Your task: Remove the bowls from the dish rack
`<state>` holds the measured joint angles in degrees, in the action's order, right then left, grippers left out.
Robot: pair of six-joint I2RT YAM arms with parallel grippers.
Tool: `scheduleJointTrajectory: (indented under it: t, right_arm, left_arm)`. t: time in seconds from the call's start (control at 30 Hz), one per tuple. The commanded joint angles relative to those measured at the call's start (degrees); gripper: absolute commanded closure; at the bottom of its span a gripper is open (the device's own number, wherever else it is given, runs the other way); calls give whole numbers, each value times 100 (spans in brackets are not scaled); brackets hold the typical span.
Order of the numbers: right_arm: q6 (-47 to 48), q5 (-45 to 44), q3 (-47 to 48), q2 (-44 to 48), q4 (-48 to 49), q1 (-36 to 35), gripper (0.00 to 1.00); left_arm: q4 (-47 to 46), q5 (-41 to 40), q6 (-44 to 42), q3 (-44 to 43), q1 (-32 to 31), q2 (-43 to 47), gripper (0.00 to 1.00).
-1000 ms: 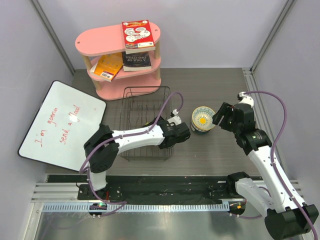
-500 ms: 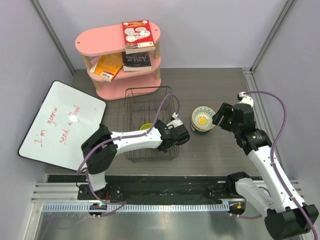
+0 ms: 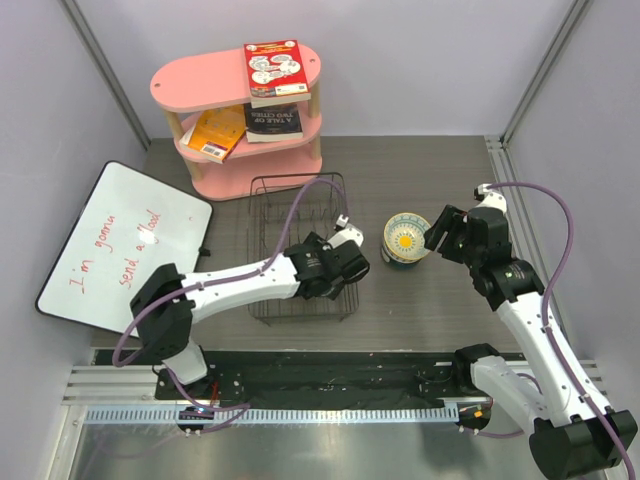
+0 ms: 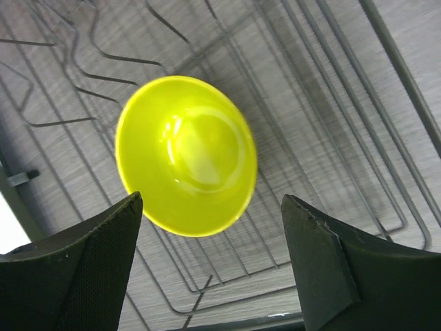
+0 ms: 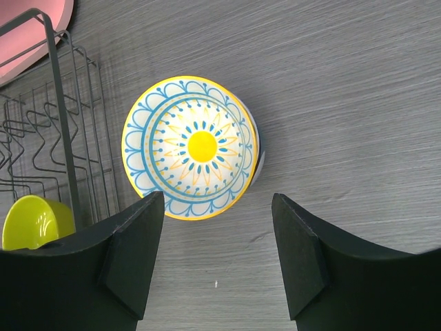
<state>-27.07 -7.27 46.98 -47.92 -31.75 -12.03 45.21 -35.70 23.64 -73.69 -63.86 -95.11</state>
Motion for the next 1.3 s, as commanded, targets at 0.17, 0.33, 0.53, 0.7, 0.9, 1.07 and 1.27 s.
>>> scheduleJointTrajectory:
  t: [0.17, 0.33, 0.53, 0.7, 0.9, 1.07, 1.27]
  right_arm:
    - [298, 1060, 768, -94, 20, -10, 36]
    - [352, 1543, 1076, -261, 2, -18, 36]
    - [255, 1860, 1252, -525, 142, -456, 33]
    - [281, 1607, 1401, -842, 134, -914, 32]
    - [246, 1448, 1252, -737, 195, -1047, 32]
    - [132, 1535, 1068, -648, 230, -1047, 32]
    - [193, 1456, 971, -639, 248, -1047, 32]
  left_arm:
    - [-1295, 862, -96, 820, 136, 1696, 19]
    - [-1383, 705, 17, 1014, 224, 2268, 18]
    - [-1507, 1117, 395, 1349, 864, 2647, 16]
    - [-1278, 1688, 756, 1497, 1752, 2401, 15]
    - [-1550, 2102, 739, 1612, 2219, 2208, 16]
    - [-1577, 2330, 818, 1612, 2492, 1830, 19]
    - [-1708, 2410, 800, 1700, 2518, 1443, 23]
